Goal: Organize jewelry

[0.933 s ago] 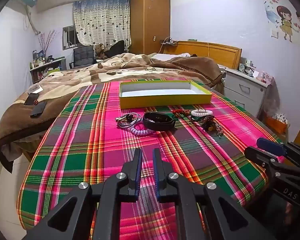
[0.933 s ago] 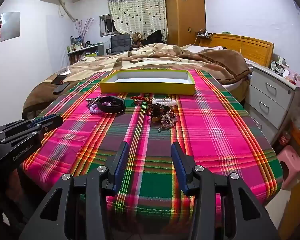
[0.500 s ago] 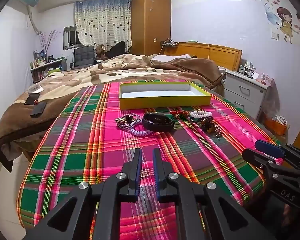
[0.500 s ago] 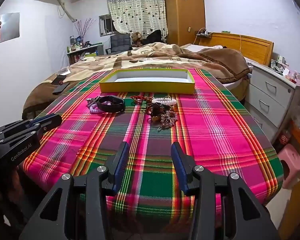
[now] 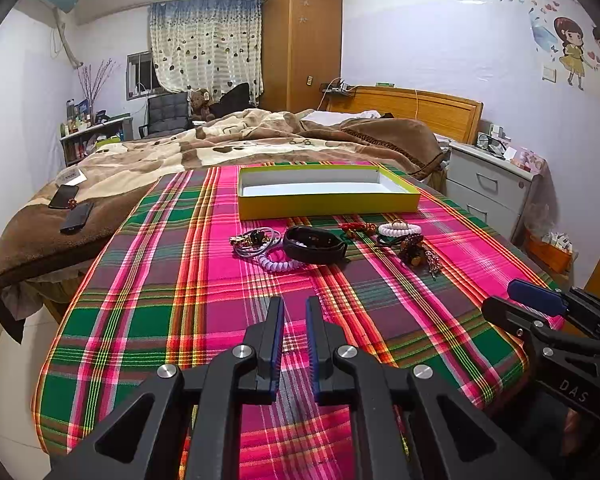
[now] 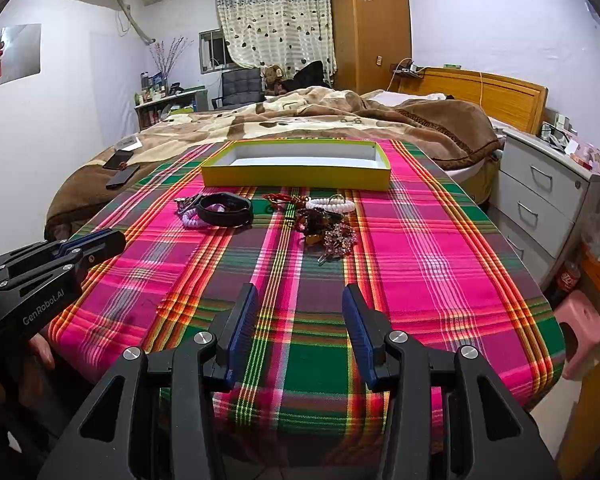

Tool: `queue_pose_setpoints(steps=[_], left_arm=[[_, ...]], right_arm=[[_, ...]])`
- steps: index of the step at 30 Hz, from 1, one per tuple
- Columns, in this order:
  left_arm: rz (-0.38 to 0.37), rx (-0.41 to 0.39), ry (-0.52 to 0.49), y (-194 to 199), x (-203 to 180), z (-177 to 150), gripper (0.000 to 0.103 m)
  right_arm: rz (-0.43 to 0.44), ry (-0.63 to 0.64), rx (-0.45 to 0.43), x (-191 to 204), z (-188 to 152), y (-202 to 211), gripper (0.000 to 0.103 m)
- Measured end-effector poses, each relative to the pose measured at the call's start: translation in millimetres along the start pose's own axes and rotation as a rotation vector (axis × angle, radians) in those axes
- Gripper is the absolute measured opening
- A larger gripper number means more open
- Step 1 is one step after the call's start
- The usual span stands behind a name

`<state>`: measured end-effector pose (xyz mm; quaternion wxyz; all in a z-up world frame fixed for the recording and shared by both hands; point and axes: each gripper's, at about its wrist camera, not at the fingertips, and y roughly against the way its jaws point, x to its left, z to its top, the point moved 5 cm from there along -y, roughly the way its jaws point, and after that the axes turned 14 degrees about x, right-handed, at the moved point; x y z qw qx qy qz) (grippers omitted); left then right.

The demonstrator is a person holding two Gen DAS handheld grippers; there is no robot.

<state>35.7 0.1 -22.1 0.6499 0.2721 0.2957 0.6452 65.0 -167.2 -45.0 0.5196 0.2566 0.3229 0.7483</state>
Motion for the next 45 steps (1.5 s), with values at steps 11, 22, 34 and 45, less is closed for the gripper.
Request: queue_pose_setpoints(steps=[11, 22, 34, 45], left_arm=[[-0.004, 0.001, 0.004, -0.7, -0.6, -1.9, 0.010], [0.004, -0.005, 0.006, 0.3, -0.9, -2.7, 0.010], [0.010, 0.001, 0.001, 1.6, -2.2, -1.2, 0.010], [0.011, 0.003, 0.000, 1.0, -2.4, -1.3, 0.010]], right_arm=[[0.002, -0.001, 0.003, 6.0, -2.0, 2.4, 0.045], [0.004, -0.001, 0.002, 5.5, -2.7, 3.4, 0.045], [0.004, -0.001, 0.002, 5.9, -2.7, 3.9, 0.045], [-0.003, 0.000, -0.003, 6.7, -0.5, 5.4, 0.045]])
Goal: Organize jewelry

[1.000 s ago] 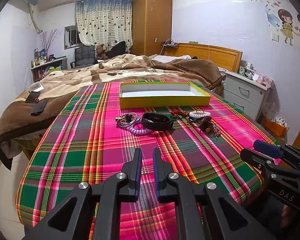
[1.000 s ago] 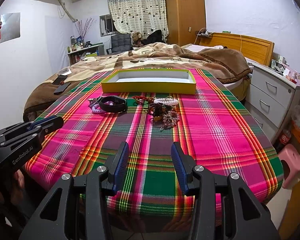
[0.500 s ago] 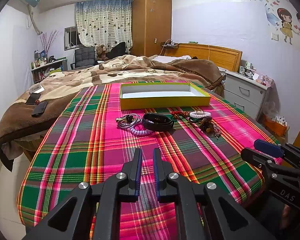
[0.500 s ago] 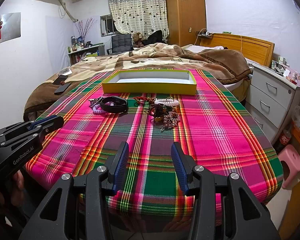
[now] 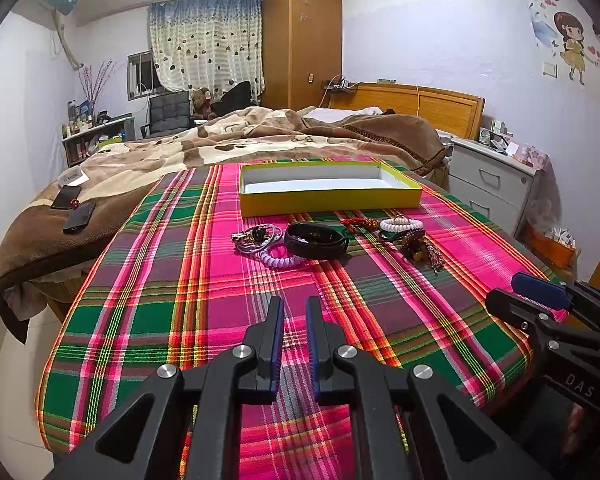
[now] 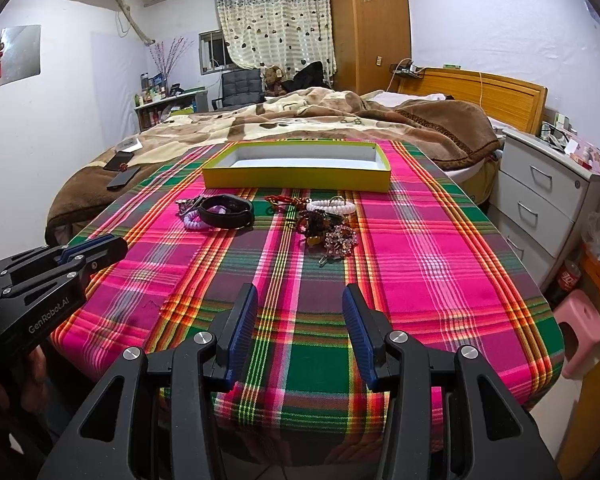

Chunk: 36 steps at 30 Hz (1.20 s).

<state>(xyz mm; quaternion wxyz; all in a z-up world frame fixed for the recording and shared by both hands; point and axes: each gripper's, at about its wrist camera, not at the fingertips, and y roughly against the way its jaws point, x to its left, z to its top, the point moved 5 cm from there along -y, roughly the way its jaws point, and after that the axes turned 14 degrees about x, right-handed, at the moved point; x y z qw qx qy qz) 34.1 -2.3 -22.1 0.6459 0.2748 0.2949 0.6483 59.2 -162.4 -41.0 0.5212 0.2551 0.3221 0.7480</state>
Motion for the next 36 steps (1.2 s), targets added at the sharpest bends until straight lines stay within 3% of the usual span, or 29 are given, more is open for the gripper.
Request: queue_pose_setpoints(steps=[21, 36], left_arm=[[-0.014, 0.016, 0.002, -7.9, 4.7, 2.7, 0.010], [-0.057, 0.062, 0.013, -35.1, 8.6, 33.7, 0.010]], right_arm=[[0.017, 0.015, -0.002, 1.6, 1.4, -0.4, 0.046], [0.016, -0.017, 0.042, -20.2, 21.2, -25.2, 0.046]])
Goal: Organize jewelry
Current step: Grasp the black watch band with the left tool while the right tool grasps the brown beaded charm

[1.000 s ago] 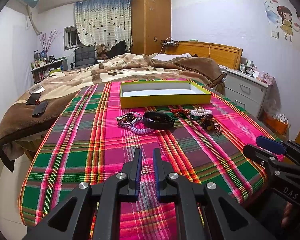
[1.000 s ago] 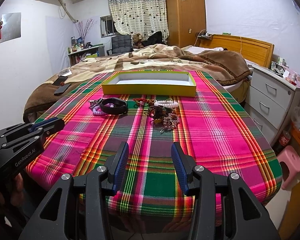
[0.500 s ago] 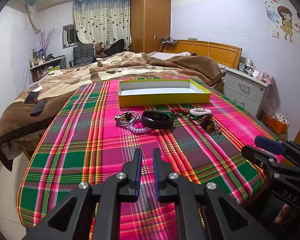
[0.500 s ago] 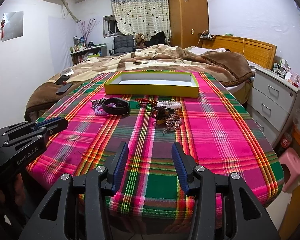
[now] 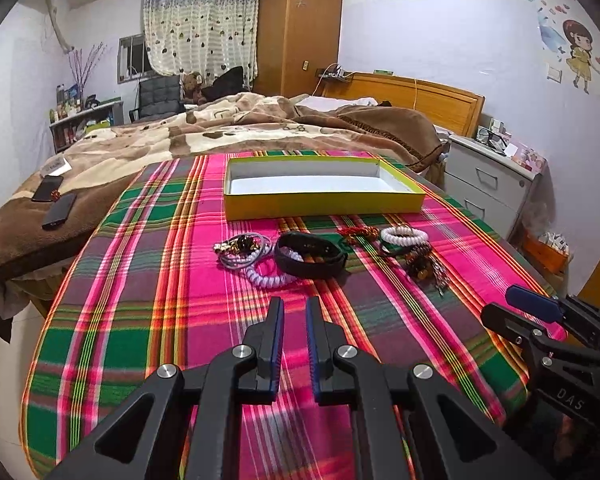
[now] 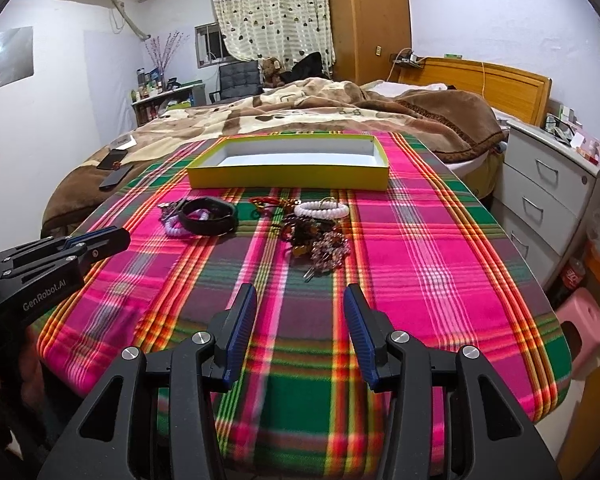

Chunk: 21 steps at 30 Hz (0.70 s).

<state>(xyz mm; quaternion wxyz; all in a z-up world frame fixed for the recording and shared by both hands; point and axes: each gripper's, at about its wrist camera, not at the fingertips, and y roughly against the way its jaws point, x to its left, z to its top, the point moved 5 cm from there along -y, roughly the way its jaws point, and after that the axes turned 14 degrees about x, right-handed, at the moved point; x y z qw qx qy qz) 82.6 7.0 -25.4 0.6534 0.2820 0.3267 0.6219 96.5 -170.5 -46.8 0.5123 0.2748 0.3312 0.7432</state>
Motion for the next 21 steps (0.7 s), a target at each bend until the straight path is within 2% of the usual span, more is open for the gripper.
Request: queue_pose_setpoints(steps=[8, 21], left_arm=[[-0.045, 0.052, 0.035, -30.1, 6.7, 28.6, 0.015], [-0.080, 0.123, 0.062, -64.8, 12.1, 59.1, 0.016]], right_arm=[[0.025, -0.035, 0.056, -14.5, 20.7, -25.8, 0.046], [0.042, -0.026, 0.094, -18.4, 48.5, -49.8, 0.046]])
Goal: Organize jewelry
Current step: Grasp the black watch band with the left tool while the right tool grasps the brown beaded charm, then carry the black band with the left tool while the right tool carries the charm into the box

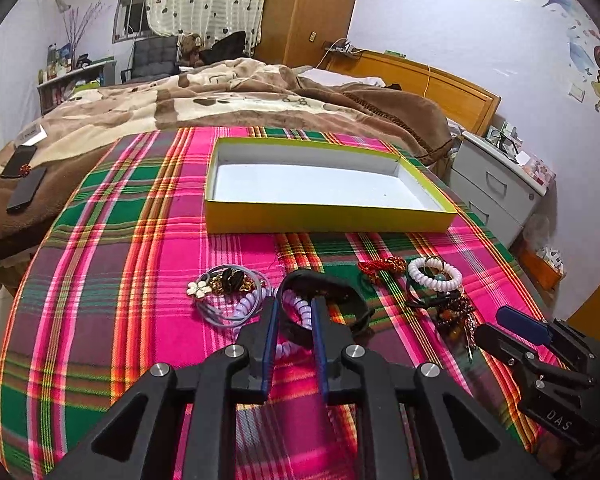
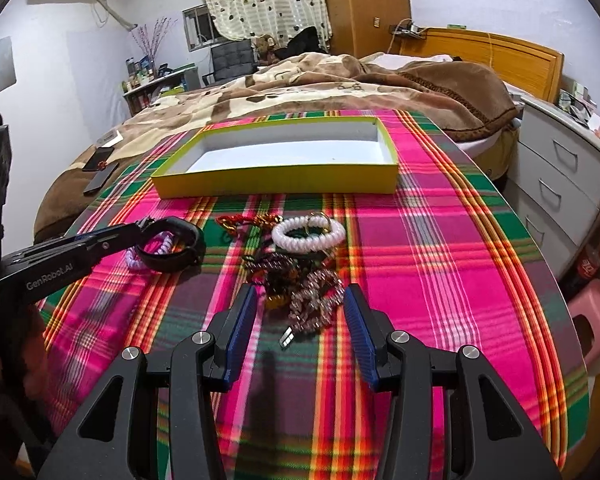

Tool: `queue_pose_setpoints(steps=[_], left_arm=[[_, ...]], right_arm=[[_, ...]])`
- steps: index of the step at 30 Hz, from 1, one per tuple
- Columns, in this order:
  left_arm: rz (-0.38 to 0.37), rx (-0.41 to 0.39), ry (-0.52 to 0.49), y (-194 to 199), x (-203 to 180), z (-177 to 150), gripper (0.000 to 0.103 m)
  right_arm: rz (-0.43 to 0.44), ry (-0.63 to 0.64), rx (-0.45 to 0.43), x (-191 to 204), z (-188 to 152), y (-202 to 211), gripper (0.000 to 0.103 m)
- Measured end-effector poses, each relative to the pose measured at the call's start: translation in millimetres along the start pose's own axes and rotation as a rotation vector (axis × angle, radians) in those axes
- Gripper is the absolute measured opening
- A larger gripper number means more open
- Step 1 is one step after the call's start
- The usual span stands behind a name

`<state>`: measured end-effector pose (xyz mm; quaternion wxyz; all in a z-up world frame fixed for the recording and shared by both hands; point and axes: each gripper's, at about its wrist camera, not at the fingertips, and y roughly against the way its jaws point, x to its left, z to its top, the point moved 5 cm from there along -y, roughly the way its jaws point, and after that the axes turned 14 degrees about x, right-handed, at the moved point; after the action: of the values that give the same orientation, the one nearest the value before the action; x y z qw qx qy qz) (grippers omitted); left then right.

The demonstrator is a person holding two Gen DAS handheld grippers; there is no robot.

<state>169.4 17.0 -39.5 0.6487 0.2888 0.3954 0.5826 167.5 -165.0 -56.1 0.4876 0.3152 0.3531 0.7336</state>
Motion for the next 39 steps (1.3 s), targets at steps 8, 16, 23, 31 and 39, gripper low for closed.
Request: queue_pose_setpoints(steps=[8, 16, 23, 31, 39], left_arm=[[0.014, 0.032, 0.002, -12.5, -0.3, 5.0, 0.016], [0.034, 0.053, -0.011, -19.3, -2.0, 6.3, 0.016], [0.039, 0.061, -0.018, -21.4, -1.6, 8.0, 0.016], [0.023, 0.052, -0.011, -14.3, 2.2, 3.7, 0.006], [-0.011, 0.015, -0.010, 4.6, 0.9, 0.2, 0.006]], right_arm=[[-0.003, 0.069, -0.001, 14.6, 16.2, -7.4, 0.046], [-0.043, 0.118, 0.038, 21.1, 18.0, -19.0, 0.028], [-0.068, 0.119, 0.033, 18.8, 18.5, -17.5, 0.009], [-0.018, 0.089, 0.022, 15.9, 15.3, -8.7, 0.007], [0.050, 0.040, -0.006, 13.9, 15.3, 9.3, 0.007]])
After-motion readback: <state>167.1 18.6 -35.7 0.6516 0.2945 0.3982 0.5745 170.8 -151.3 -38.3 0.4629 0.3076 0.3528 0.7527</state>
